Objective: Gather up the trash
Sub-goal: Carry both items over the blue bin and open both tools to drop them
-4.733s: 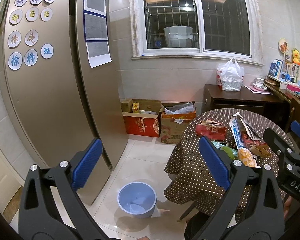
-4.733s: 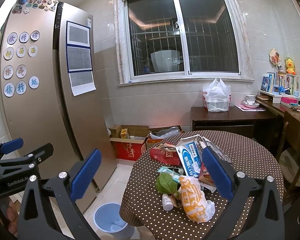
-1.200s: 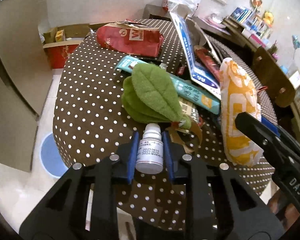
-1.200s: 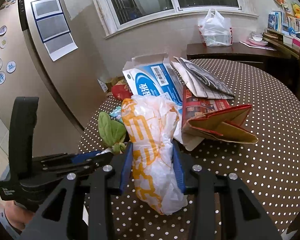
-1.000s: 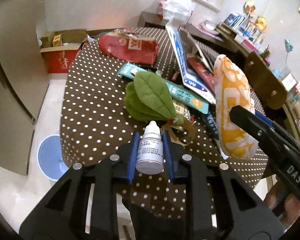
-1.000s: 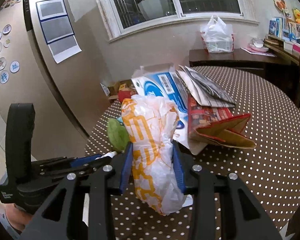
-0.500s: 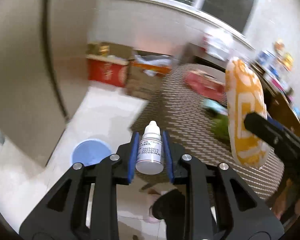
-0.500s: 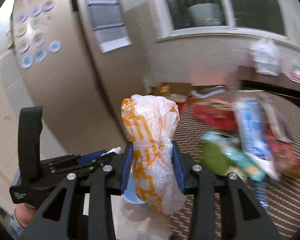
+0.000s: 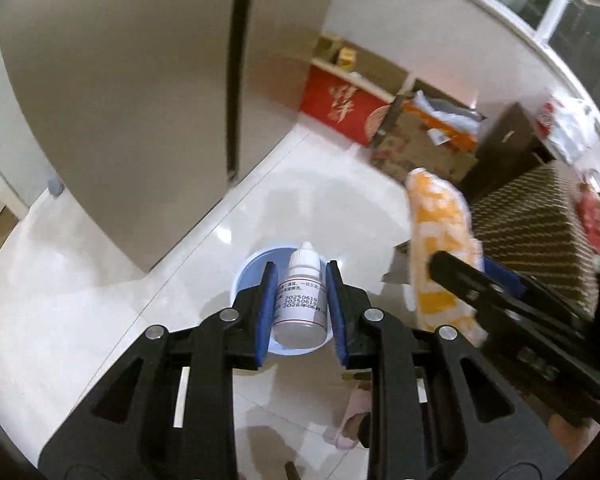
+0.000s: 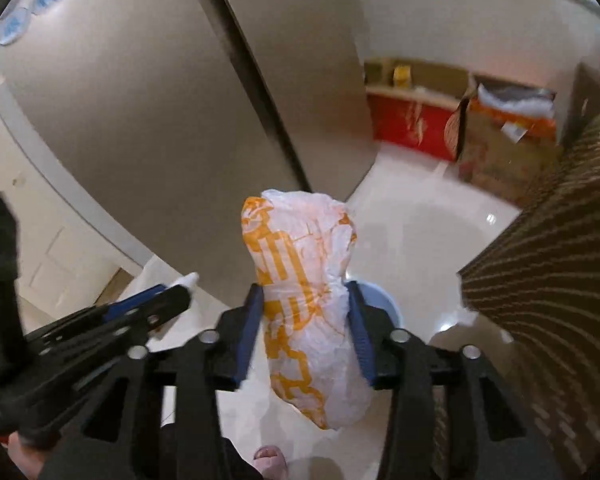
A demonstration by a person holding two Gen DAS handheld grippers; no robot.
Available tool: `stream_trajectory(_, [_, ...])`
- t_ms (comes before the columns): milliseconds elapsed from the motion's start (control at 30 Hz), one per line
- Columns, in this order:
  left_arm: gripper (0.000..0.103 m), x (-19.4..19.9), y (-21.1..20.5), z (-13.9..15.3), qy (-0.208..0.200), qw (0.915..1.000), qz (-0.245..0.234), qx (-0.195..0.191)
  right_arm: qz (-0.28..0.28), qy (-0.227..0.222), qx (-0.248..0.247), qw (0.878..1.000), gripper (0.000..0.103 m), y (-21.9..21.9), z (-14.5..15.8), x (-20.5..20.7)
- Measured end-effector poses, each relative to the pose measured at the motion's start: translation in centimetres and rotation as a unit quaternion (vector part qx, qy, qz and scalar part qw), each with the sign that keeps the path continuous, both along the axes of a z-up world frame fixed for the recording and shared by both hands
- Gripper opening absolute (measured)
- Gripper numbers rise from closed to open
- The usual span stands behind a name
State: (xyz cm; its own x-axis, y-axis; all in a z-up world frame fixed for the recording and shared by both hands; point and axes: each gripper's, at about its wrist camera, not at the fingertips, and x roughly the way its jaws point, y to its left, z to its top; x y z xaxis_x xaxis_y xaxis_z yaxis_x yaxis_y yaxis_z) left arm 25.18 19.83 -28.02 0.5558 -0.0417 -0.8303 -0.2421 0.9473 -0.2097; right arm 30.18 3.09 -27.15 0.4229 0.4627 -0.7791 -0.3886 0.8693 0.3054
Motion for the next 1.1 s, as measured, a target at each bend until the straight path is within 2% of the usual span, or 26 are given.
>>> stream_trajectory(33, [0.025, 0.3, 0.5, -0.5, 0.004, 1.0000, 0.003, -0.001, -0.001, 0.002, -0.009, 1.000, 0.053, 0.4, -0.6, 0.5])
stream_trajectory(133, [0.025, 1.8, 1.6, -2.2, 0.019, 0.9998, 0.008, -0.007, 0.002, 0.014, -0.023, 1.000, 0.059, 1.2, -2.2, 2.0])
stream_trajectory(300, [0.025, 3.3, 0.8, -3.8, 0.034, 0.9993, -0.001, -0.016, -0.009, 0.001, -0.040, 0.999, 0.060, 1.8, -2.8, 0.9])
stream_trajectory(600, [0.025, 5.2, -1.8, -5.6, 0.057, 0.9975, -0.034, -0.023, -0.048, -0.050, -0.063, 0.996, 0.066, -0.6, -1.4, -0.5])
stream_trajectory(933, [0.026, 6.2, -2.8, -4.7, 0.058, 0.9966, -0.047, -0.034, -0.079, -0.069, -0.052, 0.993, 0.068, -3.1, 0.7, -1.6])
stream_trajectory(967, [0.029, 6.2, -3.1, -4.6, 0.058, 0.9966, -0.049, -0.033, -0.084, -0.072, -0.051, 0.993, 0.068, -3.5, 1.2, -1.8])
stream_trajectory(1000, [0.044, 6.1, -3.4, -4.3, 0.056, 0.9966, -0.051, -0.032, -0.087, -0.075, -0.050, 0.992, 0.068, -3.8, 1.4, -1.7])
stream_trajectory(1033, [0.053, 5.9, -3.6, -3.9, 0.052, 0.9971, -0.049, -0.028, -0.090, -0.078, -0.049, 0.992, 0.068, -4.1, 1.8, -1.9])
stream_trajectory(1100, [0.056, 5.5, -4.2, -2.9, 0.041, 0.9976, -0.051, -0.022, -0.094, -0.084, -0.049, 0.991, 0.068, -4.6, 2.6, -2.4])
